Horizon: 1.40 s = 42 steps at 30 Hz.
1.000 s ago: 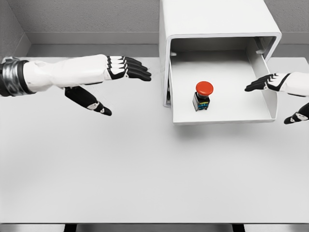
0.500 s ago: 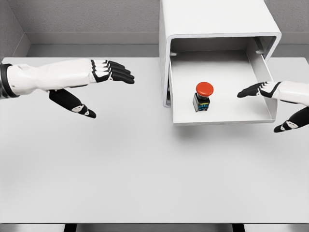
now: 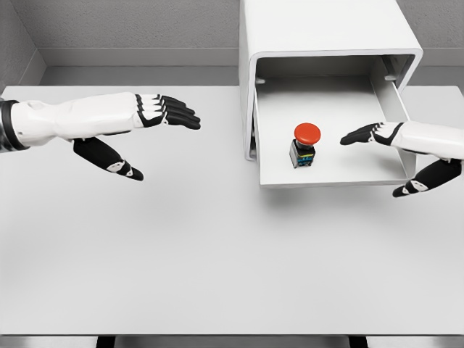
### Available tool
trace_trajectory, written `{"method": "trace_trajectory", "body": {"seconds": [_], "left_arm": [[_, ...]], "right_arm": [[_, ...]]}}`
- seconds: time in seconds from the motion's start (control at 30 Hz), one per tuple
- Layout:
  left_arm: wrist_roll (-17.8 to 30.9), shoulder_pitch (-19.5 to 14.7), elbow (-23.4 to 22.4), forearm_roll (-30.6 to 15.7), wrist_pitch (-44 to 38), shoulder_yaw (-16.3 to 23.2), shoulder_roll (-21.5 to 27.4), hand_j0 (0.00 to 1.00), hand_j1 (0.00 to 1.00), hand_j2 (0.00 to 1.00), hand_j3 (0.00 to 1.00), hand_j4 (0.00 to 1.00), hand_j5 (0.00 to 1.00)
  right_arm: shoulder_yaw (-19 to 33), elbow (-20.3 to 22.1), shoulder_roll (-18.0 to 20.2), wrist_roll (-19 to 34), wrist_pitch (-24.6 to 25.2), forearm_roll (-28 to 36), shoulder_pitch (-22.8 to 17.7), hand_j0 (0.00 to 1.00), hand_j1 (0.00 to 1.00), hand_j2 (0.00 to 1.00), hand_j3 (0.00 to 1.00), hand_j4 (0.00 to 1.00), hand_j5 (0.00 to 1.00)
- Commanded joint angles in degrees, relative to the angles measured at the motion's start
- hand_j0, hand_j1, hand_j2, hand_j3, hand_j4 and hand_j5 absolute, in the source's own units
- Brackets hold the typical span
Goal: Slide open multi-storey tabletop storage cabinets and put open load switch and slide close multi-storey tabletop storage cabinets
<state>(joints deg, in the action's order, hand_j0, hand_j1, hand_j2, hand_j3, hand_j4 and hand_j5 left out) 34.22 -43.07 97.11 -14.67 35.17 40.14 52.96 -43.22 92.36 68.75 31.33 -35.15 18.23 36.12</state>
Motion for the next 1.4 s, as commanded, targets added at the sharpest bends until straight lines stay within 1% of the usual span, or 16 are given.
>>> {"method": "trace_trajectory", "body": {"seconds": [0.0,0.13,0.17,0.37,0.63,0.77,0.83,0.87,1.0,1.07,1.2,1.23,1.3,1.37], "left_arm": [[-0.03,0.00,0.01,-0.45,-0.17,-0.06,0.12,1.00,1.00,1.00,1.00,1.00,1.00],[-0.03,0.00,0.01,-0.45,-0.17,-0.15,0.12,1.00,1.00,1.00,1.00,1.00,1.00],[-0.03,0.00,0.01,-0.53,-0.17,-0.06,0.12,1.00,1.00,1.00,1.00,1.00,1.00],[-0.03,0.09,0.01,-0.53,-0.17,0.20,0.65,1.00,1.00,1.00,1.00,1.00,1.00],[-0.03,0.09,0.10,-0.62,-0.17,0.11,0.65,1.00,1.00,1.00,1.00,1.00,1.00],[-0.03,0.00,0.10,-0.71,-0.17,0.11,0.65,1.00,1.00,1.00,1.00,1.00,1.00],[-0.03,0.09,0.10,-0.71,-0.17,0.11,0.65,1.00,1.00,1.00,1.00,1.00,1.00],[-0.03,0.00,0.10,-0.71,-0.17,0.11,0.65,1.00,1.00,1.00,1.00,1.00,1.00],[-0.03,0.09,0.01,-0.71,-0.17,0.20,0.65,1.00,1.00,1.00,1.00,1.00,1.00],[-0.03,0.09,0.01,-0.71,-0.17,0.20,0.65,1.00,1.00,1.00,1.00,1.00,1.00],[-0.11,0.09,0.01,-0.62,-0.17,0.20,0.65,1.00,1.00,1.00,1.00,1.00,1.00],[-0.03,0.09,0.01,-0.62,-0.17,0.20,0.65,1.00,1.00,1.00,1.00,1.00,1.00],[-0.03,0.09,0.01,-0.62,-0.17,0.20,0.56,1.00,1.00,1.00,1.00,1.00,1.00],[-0.03,0.09,0.01,-0.62,-0.17,0.20,0.65,1.00,1.00,1.00,1.00,1.00,1.00]], "right_arm": [[0.15,-1.66,-0.64,0.05,0.15,-0.22,0.00,1.00,1.00,1.00,1.00,1.00,1.00],[0.07,-3.77,-1.34,0.13,0.15,-0.39,0.09,1.00,1.00,1.00,1.00,1.00,1.00],[0.15,-4.12,-1.69,-0.04,0.15,-1.45,0.18,1.00,1.00,1.00,1.00,1.00,1.00],[0.15,-4.12,-2.57,-0.13,0.15,-2.33,0.09,1.00,1.00,1.00,1.00,1.00,1.00],[0.24,-4.12,-4.16,-0.13,0.15,-3.21,0.97,1.00,1.00,1.00,1.00,1.00,1.00],[0.33,-5.18,-4.24,-0.13,0.15,-3.29,2.46,1.00,1.00,1.00,1.00,1.00,1.00],[0.24,-6.84,-5.03,0.05,0.15,-3.29,3.43,1.00,1.00,1.00,1.00,1.00,1.00],[0.33,-7.46,-5.56,-0.13,0.15,-4.26,3.69,1.00,1.00,1.00,1.00,1.00,1.00],[0.24,-7.81,-6.70,-0.13,0.15,-4.61,4.66,1.00,1.00,1.00,1.00,1.00,1.00],[0.24,-7.81,-7.93,-0.31,0.15,-6.46,5.45,1.00,1.00,1.00,1.00,1.00,1.00],[0.24,-7.81,-8.46,-0.22,0.15,-6.63,6.68,1.00,1.00,1.00,1.00,1.00,1.00],[0.24,-7.90,-9.43,-0.31,0.15,-8.12,7.21,1.00,1.00,1.00,1.00,1.00,1.00],[0.24,-7.99,-9.78,-0.31,0.15,-8.74,7.73,1.00,1.00,1.00,1.00,1.00,1.00],[0.24,-10.36,-11.54,-0.31,0.15,-9.80,8.44,1.00,1.00,1.00,1.00,1.00,1.00]]}}
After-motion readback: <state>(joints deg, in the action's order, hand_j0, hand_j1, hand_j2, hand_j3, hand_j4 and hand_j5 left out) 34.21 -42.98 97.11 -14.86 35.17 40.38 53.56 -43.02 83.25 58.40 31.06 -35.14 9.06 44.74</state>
